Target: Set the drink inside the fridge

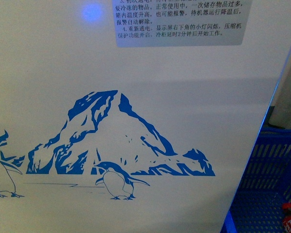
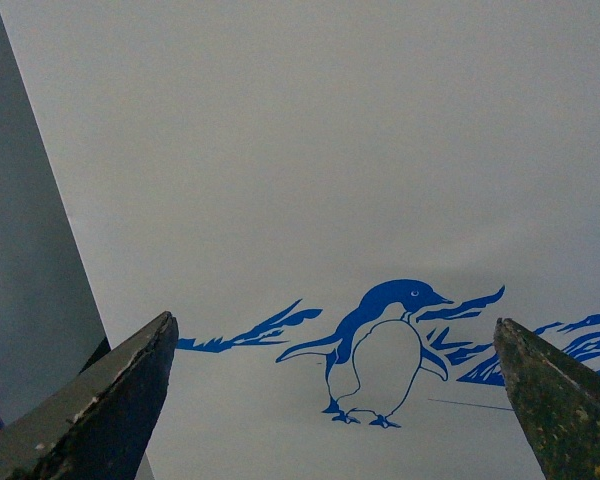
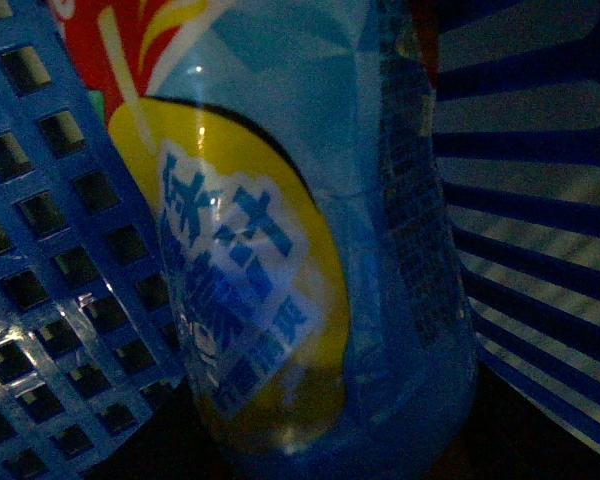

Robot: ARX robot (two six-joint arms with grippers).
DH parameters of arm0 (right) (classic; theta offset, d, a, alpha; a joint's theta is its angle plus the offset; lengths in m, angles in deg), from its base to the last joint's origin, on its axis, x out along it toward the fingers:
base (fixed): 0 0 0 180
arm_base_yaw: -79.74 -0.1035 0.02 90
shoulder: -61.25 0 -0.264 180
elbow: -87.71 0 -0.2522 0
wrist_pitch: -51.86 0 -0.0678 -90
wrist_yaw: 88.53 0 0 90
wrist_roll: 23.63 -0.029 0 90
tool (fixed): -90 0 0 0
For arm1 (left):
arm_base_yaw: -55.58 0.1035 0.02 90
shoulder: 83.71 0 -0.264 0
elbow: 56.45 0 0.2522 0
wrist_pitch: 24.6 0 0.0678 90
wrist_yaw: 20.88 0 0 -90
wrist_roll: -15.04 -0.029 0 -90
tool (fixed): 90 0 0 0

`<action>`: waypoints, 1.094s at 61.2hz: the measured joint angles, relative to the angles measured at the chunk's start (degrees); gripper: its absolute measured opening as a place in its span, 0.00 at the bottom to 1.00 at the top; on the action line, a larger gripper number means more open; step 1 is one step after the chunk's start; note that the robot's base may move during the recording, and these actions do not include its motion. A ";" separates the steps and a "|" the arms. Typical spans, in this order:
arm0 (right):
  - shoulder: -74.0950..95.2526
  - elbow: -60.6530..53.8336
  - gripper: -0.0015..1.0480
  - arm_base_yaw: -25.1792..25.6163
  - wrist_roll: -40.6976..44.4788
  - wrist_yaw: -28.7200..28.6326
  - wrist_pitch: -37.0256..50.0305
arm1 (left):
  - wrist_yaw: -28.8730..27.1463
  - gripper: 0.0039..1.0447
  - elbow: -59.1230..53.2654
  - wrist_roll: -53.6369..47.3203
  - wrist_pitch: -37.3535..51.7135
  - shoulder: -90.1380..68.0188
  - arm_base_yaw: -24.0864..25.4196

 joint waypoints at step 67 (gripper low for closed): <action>-95.41 -40.54 0.40 -3.17 3.85 -13.09 -4.87 | 0.00 0.92 0.00 0.00 0.00 0.00 0.00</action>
